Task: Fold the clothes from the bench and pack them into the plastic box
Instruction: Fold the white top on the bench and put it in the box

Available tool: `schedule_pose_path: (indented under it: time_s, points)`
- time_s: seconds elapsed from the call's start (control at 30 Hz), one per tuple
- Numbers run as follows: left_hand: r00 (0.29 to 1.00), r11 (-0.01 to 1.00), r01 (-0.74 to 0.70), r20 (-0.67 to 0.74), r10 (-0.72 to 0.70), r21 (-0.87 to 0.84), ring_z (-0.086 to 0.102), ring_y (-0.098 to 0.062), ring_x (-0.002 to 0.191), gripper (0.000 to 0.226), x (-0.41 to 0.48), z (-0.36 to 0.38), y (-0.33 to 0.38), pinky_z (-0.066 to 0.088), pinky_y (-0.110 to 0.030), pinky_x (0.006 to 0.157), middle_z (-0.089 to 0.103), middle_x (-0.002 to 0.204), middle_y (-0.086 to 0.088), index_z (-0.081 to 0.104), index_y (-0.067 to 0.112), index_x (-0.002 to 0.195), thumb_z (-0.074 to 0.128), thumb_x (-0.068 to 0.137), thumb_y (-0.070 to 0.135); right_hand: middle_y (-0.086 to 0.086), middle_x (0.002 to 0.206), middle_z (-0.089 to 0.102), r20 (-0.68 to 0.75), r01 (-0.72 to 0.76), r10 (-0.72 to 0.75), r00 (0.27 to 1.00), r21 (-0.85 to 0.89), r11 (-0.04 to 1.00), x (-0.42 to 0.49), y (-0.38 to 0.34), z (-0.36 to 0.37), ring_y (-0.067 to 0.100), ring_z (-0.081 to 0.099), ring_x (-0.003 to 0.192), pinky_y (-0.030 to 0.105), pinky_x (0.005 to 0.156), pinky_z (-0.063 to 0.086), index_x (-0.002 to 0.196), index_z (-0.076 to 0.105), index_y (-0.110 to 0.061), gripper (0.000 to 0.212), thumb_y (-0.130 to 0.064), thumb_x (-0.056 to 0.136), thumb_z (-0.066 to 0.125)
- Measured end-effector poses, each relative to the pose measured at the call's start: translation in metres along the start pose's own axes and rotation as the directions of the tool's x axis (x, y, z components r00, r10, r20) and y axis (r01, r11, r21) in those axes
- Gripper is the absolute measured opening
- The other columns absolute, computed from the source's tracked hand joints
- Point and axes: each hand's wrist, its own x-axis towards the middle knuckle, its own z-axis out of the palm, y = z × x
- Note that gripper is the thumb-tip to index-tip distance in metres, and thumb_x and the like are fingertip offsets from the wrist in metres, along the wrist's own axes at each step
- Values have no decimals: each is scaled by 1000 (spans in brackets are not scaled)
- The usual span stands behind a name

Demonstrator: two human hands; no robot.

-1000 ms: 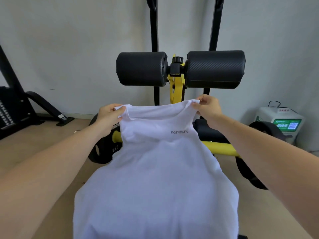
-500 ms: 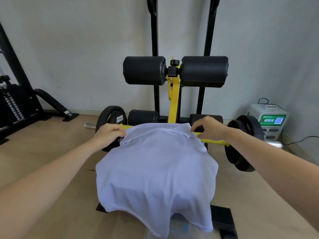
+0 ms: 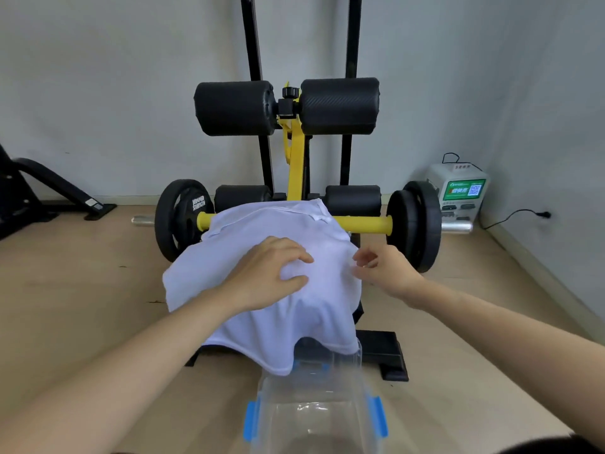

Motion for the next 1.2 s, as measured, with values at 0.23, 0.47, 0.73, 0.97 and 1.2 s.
schedule_pose_path:
  time_s: [0.23,0.47,0.73,0.97,1.2]
  points:
    - [989,944,-133,109,104,302,25,-15,142,64,-8,46,-3,28,-37,108,35,157,14,48,50,140,37,81,72,2,119,55,115,-131,109,987,211,969,-27,31,23,17,60,100,19,68,47,118,47,-15,49,-24,82,79]
    - [992,943,-125,68,110,309,33,-13,135,62,-4,48,-8,33,-37,102,42,150,18,56,51,132,40,77,74,13,116,68,184,-248,186,965,415,875,-28,43,27,20,59,92,30,77,45,124,42,-16,50,-16,86,75]
    - [993,941,-111,72,93,320,32,-13,136,66,-5,48,-5,33,-38,103,42,151,17,56,49,134,38,76,74,6,106,71,274,-359,258,926,440,823,-38,42,1,24,67,100,45,93,55,86,58,-12,21,-23,86,76]
    - [992,939,-116,76,96,324,36,-19,138,67,-6,47,-3,34,-39,104,42,153,14,56,47,135,34,77,73,1,84,71,309,-269,175,935,294,917,-64,33,-35,21,69,84,45,91,57,99,57,-9,24,-10,84,76]
    - [991,944,-130,29,127,305,38,-19,133,64,-9,49,0,38,-42,100,49,149,9,60,44,132,37,79,70,13,82,57,270,-60,9,963,181,982,-93,30,-57,22,65,69,37,69,60,135,51,-27,60,2,86,71]
